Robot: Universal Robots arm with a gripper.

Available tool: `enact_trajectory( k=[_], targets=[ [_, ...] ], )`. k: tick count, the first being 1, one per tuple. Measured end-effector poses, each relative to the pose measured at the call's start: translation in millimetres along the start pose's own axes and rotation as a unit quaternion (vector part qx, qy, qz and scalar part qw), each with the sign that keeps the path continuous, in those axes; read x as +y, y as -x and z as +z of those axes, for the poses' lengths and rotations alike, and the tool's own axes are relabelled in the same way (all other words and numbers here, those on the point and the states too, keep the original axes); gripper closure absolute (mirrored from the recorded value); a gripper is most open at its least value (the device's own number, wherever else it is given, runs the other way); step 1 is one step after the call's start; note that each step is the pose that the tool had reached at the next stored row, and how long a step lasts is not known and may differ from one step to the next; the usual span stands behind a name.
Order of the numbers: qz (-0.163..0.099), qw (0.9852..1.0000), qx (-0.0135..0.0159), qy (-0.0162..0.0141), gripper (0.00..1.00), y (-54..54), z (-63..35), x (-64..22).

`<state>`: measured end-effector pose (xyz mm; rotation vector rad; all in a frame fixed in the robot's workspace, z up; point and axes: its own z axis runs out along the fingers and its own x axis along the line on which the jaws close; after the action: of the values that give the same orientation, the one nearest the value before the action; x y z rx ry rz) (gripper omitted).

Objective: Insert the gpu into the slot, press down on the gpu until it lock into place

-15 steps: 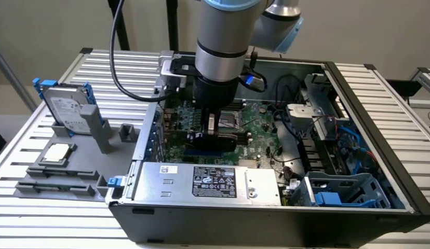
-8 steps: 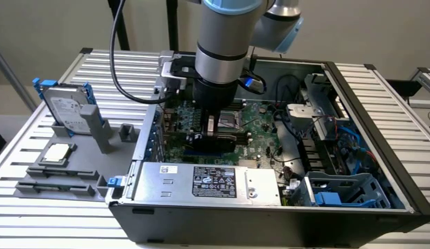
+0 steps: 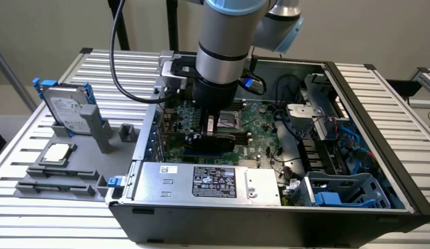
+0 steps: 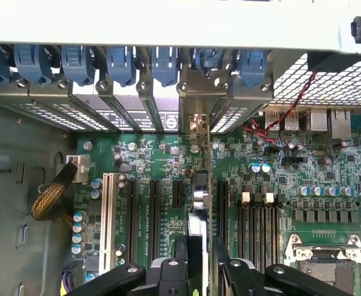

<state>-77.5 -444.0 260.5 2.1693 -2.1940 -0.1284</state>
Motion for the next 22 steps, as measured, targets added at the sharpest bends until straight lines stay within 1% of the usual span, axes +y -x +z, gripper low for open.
enact_trajectory(
  k=[7, 13, 15, 18, 20, 22],
  targets=[
    [-0.001, 1.0000, 0.0002, 0.0005, 0.73, 0.0, 0.0, -2.6],
    [-0.001, 1.0000, 0.0001, 0.0019, 0.73, -0.2, 0.4, -2.8],
    [-0.001, 1.0000, 0.0000, 0.0038, 0.73, -0.1, 0.4, -2.9],
    [-0.001, 1.0000, 0.0001, 0.0089, 0.73, -0.2, 0.4, -2.9],
    [-0.001, 0.9999, 0.0002, 0.0100, 0.73, -0.2, 0.3, -3.0],
    [-0.001, 0.9999, 0.0001, 0.0101, 0.73, -0.2, 0.2, -3.4]
  ],
)
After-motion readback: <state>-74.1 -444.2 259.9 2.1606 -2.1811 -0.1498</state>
